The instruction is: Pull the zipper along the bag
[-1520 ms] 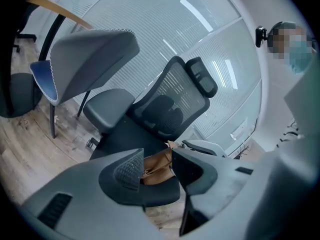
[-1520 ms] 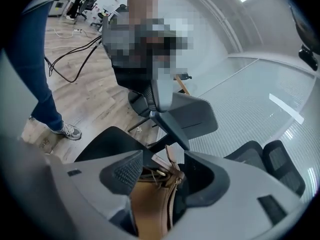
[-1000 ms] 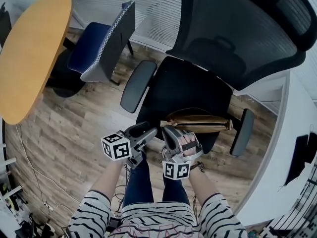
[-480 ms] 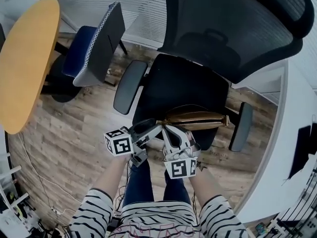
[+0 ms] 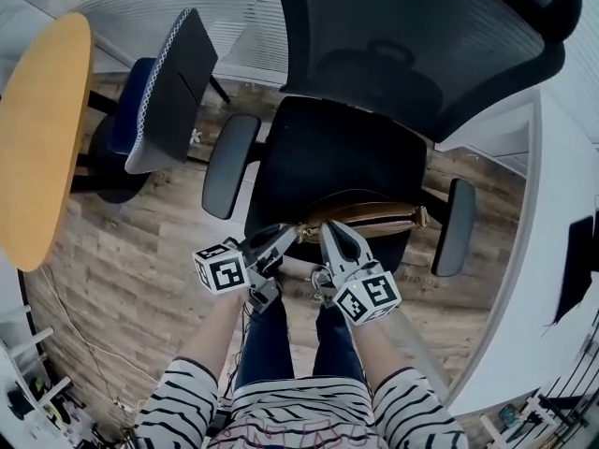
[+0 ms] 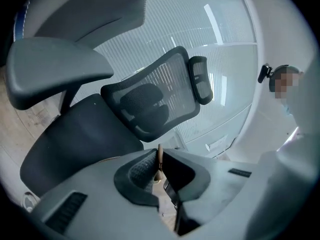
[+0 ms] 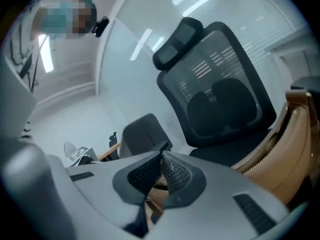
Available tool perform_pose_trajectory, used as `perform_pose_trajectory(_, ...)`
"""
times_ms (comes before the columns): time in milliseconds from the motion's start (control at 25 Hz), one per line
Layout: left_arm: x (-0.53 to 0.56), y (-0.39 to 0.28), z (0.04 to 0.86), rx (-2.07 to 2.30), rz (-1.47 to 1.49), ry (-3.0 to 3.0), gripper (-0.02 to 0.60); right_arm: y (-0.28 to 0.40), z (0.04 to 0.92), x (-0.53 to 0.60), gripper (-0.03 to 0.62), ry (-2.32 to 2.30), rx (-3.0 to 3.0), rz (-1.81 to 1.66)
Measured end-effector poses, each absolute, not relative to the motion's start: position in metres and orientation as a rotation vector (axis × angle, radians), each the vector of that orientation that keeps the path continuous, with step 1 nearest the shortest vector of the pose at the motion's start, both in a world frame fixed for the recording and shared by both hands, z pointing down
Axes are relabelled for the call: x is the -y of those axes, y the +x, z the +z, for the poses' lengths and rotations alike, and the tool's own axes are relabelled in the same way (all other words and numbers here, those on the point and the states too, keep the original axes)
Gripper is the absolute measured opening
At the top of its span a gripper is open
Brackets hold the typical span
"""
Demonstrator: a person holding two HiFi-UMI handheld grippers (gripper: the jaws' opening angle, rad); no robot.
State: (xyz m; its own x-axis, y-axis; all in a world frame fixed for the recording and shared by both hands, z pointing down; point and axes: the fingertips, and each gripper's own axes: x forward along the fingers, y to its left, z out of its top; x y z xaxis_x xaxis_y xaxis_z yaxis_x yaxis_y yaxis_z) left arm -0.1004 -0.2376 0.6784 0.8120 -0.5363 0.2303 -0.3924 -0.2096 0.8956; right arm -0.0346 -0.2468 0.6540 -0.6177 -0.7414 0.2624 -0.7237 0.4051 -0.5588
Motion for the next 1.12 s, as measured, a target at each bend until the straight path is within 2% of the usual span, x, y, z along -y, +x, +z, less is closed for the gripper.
perform_pose_trajectory(360, 0.238, -0.106, 0.686, 0.860, -0.060, 1.861, 0.044, -0.012, 0.678, 0.250, 0.035, -1.514, -2.503, -1.176)
perform_pose_trajectory(1120, 0.238, -0.101, 0.684, 1.030, -0.022, 1.855, 0.045, 0.018, 0.689, 0.251, 0.035, -1.654, -2.565, -1.171)
